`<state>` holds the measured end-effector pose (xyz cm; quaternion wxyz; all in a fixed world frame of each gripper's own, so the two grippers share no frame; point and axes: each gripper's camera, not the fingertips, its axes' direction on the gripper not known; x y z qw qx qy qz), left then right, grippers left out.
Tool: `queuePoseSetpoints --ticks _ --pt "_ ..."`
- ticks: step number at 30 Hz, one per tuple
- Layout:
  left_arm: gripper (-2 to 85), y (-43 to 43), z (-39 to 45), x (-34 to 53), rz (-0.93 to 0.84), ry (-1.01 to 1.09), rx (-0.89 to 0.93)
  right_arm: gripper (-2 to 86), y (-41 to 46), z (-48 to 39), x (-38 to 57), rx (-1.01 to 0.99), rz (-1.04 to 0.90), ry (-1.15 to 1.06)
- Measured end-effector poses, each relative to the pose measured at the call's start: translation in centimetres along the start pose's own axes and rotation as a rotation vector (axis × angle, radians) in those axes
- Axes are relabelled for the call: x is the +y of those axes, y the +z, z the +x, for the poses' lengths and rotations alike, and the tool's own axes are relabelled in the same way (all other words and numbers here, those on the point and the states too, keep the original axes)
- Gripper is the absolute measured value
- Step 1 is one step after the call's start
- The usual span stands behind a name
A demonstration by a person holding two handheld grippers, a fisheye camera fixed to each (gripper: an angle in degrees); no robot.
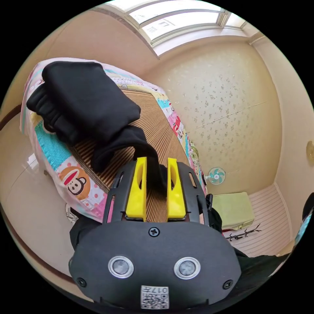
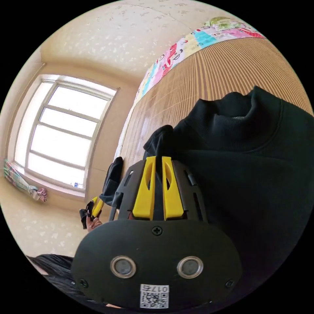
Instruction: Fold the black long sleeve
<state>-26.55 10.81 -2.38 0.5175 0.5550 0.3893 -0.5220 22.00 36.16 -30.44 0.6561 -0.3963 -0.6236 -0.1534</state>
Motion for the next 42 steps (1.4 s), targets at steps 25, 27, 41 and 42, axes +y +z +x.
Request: queuePoseSetpoints --ticks 25,27,41,42 --pt "7.2 25.0 24.1 29.1 -0.355 0.825 0.291 8.3 -19.4 0.4 21.0 0.004 -0.02 0.065" --pt "9.0 27.7 22.4 34.4 -0.439 0.818 0.217 8.7 -21.3 0.3 22.0 0.023 0.05 0.1" --pt "5.5 32.8 1.5 41.2 -0.565 0.658 -0.574 1.8 -11.2 -1.5 13.9 0.581 -0.058 0.072" --pt "5.7 35.3 1.8 40.2 -0.606 0.646 -0.592 1.3 -10.5 -0.9 11.1 0.55 -0.084 0.15"
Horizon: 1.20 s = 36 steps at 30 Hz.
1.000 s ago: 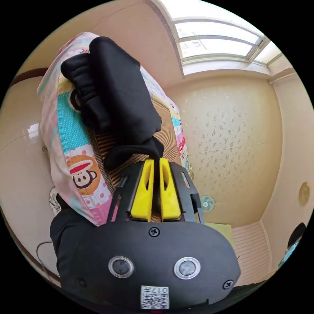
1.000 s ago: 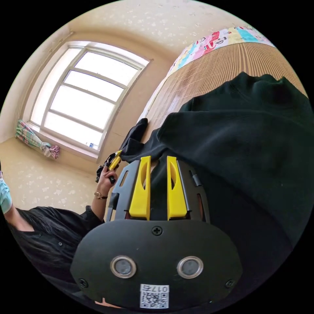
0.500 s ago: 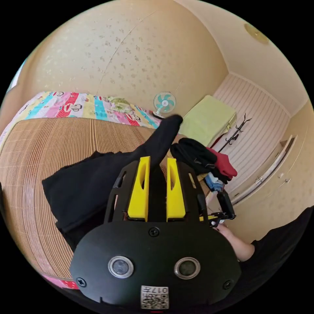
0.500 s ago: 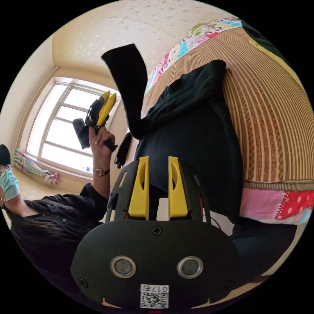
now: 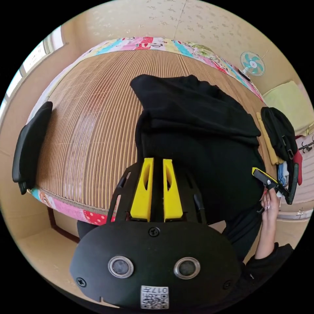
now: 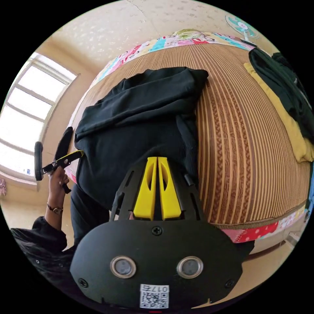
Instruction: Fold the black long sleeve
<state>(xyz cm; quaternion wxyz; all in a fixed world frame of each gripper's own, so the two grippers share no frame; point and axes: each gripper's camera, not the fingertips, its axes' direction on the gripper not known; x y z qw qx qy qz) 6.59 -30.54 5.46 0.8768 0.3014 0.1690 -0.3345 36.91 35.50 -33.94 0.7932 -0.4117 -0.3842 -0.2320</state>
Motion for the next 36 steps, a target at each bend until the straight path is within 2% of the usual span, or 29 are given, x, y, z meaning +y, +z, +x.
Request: queuePoseSetpoints --ticks 2,7,8,9,10,12,15,19,22,25,28,30,31,33,35,36 --pt "5.9 1.3 0.8 -3.7 -0.008 0.014 -0.004 0.9 0.8 -0.5 -4.4 -0.022 -0.066 0.063" --pt "6.2 4.6 1.5 -14.7 0.029 0.05 -0.096 0.6 2.8 -2.8 -14.7 0.05 -0.059 -0.037" --pt "6.3 4.4 0.8 -15.5 0.012 0.012 -0.066 0.7 1.7 -2.5 -16.5 0.019 -0.064 0.004" --pt "6.7 3.1 -0.6 -16.4 0.013 -0.034 0.053 0.9 -0.9 -2.4 -17.2 -0.057 0.004 0.002" --pt "7.2 0.8 -2.2 -16.1 0.095 -0.023 0.201 0.9 -2.6 -2.5 -17.1 -0.097 0.057 -0.028" --pt "7.6 -2.5 -4.4 -13.8 0.221 0.015 0.32 1.8 -8.3 -2.7 -14.5 -0.146 0.2 -0.135" --pt "9.7 -4.7 -7.5 -7.8 0.258 0.077 0.317 4.1 -10.9 -1.3 -8.1 -0.139 0.227 -0.166" --pt "12.3 -4.0 -11.9 2.3 0.209 0.042 0.174 8.2 -8.9 1.9 0.6 -0.088 0.116 -0.038" --pt "13.6 -3.0 -14.4 7.1 0.131 -0.014 0.144 9.1 -7.0 3.9 7.2 -0.06 0.029 0.086" --pt "13.7 -2.5 -16.3 9.2 0.099 -0.056 0.196 8.4 -7.0 5.5 11.4 -0.187 0.107 0.176" --pt "13.1 -3.3 -17.4 8.6 0.111 -0.069 0.188 8.0 -5.3 7.1 11.8 -0.355 0.031 0.297" --pt "10.7 -3.8 -17.4 7.8 0.092 -0.055 0.152 6.3 -5.1 6.8 11.9 -0.299 0.04 0.309" --pt "6.9 -4.3 -17.4 7.3 0.068 -0.044 0.113 5.6 -5.2 6.6 11.8 -0.278 0.036 0.295" --pt "4.4 -5.4 -17.6 6.7 0.003 0.002 0.203 4.2 -6.7 6.0 12.3 -0.372 0.067 0.212" --pt "3.7 -8.5 -19.0 7.6 0.077 -0.021 0.342 3.8 -9.4 5.8 13.4 -0.493 0.138 0.134" --pt "3.4 -11.5 -20.3 8.7 0.183 -0.001 0.483 3.6 -11.4 5.5 14.1 -0.545 0.153 0.06"
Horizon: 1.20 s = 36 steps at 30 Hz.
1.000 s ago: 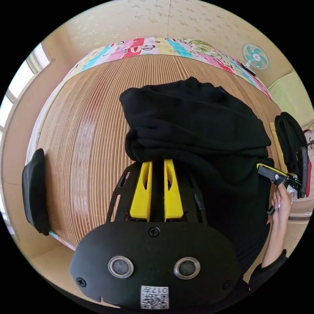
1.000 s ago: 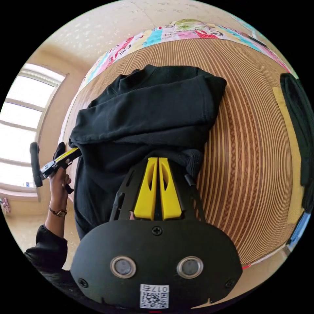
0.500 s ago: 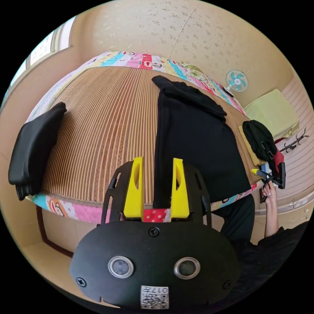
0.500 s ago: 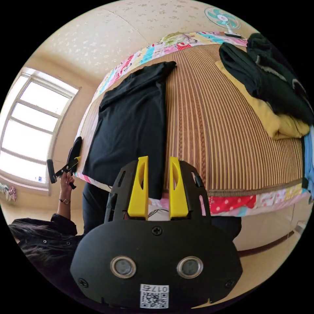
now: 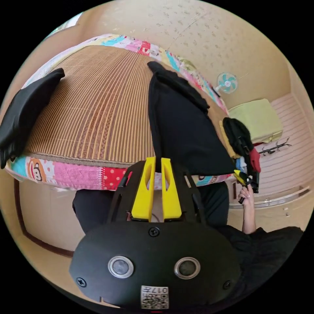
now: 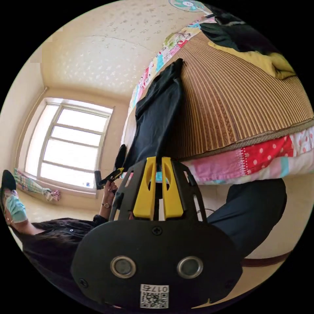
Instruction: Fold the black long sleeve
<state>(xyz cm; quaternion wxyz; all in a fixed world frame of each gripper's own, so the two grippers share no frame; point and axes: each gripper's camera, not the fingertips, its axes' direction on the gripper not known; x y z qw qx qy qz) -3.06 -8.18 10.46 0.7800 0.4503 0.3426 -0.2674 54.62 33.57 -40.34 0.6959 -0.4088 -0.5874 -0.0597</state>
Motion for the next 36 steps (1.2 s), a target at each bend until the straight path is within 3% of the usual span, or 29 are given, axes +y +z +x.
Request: queuePoseSetpoints --ticks 4,6,10,14,19,22,25,29,30,34,36 --pt "3.5 -10.0 0.7 1.5 0.093 0.038 0.41 3.3 -5.8 -4.2 2.4 -0.17 0.012 -0.193" --pt "3.7 -14.1 1.3 2.1 0.148 0.059 0.486 3.2 -9.6 -6.2 4.0 -0.306 0.073 -0.26" --pt "3.9 -18.7 1.4 0.7 0.239 -0.024 0.464 3.2 -12.1 -6.9 4.1 -0.322 0.18 -0.246" --pt "3.9 -15.3 0.2 -6.6 0.248 -0.122 0.456 3.4 -8.3 -5.0 -2.9 -0.178 0.17 -0.091" --pt "5.4 -6.8 -3.0 -22.5 0.312 -0.269 0.277 4.8 -0.5 -2.9 -16.3 -0.003 0.238 -0.038" --pt "10.2 -3.1 -4.3 -26.5 0.33 -0.3 0.122 6.5 5.1 -2.1 -20.4 0.279 0.216 0.036" --pt "11.1 0.1 -3.0 -26.1 0.247 -0.174 -0.028 5.1 11.0 -2.5 -18.6 0.38 0.153 -0.059" --pt "11.7 4.7 -4.2 -22.1 0.052 -0.099 -0.281 1.5 20.2 1.7 -12.7 0.805 -0.083 -0.195" --pt "13.1 4.3 -5.4 -20.2 0.069 -0.097 -0.285 1.1 20.0 1.3 -10.4 0.836 0.02 -0.313" --pt "15.4 -1.1 -9.5 -13.0 0.192 -0.251 -0.166 0.6 18.2 0.2 -8.3 1.088 0.139 -0.168" --pt "16.0 -2.0 -11.0 -10.4 0.191 -0.328 -0.035 0.5 16.9 -2.5 -6.6 1.045 0.278 -0.218"
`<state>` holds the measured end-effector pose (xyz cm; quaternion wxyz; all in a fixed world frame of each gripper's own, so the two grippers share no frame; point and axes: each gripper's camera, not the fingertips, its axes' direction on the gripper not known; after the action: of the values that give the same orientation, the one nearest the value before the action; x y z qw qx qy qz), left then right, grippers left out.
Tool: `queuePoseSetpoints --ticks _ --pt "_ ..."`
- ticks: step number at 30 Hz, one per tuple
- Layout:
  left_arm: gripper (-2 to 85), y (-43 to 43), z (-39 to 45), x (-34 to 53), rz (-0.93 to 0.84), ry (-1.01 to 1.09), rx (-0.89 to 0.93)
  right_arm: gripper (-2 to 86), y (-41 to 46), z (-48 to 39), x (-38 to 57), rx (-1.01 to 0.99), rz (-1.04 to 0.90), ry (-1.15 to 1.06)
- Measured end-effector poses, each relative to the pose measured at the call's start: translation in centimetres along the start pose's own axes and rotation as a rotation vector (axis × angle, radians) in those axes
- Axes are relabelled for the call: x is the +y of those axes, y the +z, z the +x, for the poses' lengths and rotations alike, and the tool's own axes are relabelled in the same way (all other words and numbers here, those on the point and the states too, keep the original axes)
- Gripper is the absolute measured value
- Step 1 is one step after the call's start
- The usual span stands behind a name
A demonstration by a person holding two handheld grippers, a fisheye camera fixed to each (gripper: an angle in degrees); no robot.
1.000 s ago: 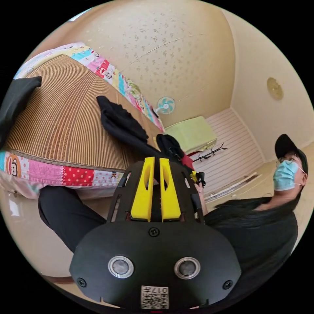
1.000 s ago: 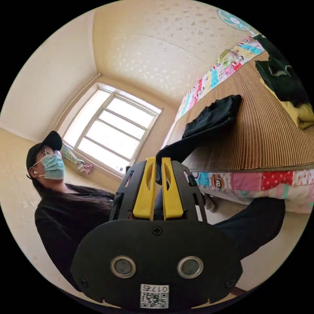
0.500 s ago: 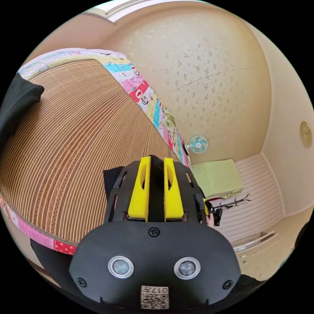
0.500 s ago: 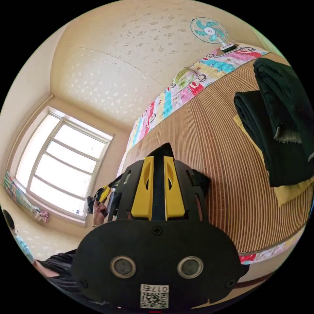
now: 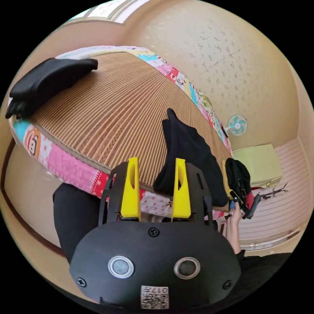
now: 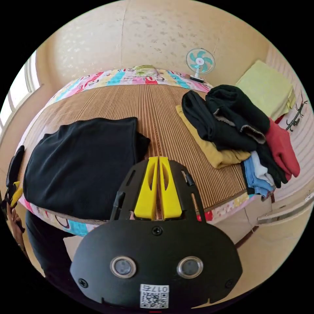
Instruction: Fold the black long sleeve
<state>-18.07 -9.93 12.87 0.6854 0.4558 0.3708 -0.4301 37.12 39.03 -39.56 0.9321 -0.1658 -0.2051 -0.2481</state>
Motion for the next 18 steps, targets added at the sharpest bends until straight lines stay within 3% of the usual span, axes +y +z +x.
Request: queuePoseSetpoints --ticks 5,7,9,14,18 --pt "13.6 2.4 -3.1 2.6 -0.097 -0.155 0.21 0.4 -2.7 -4.7 0.0 -0.431 0.131 -0.132" --pt "10.6 3.6 -3.3 2.8 -0.087 -0.245 0.207 0.4 -1.4 -7.3 0.0 -0.516 0.071 -0.201" --pt "8.0 3.3 -2.1 2.8 -0.02 -0.266 0.219 0.4 3.2 -10.4 0.2 -0.438 -0.178 -0.242" --pt "5.9 1.7 10.8 1.9 0.094 0.121 0.26 0.4 0.7 -5.8 1.3 -0.406 -0.147 -0.168" --pt "6.2 6.1 23.1 7.1 0.011 0.49 0.293 0.8 -2.0 2.5 4.0 -0.566 -0.138 0.004"
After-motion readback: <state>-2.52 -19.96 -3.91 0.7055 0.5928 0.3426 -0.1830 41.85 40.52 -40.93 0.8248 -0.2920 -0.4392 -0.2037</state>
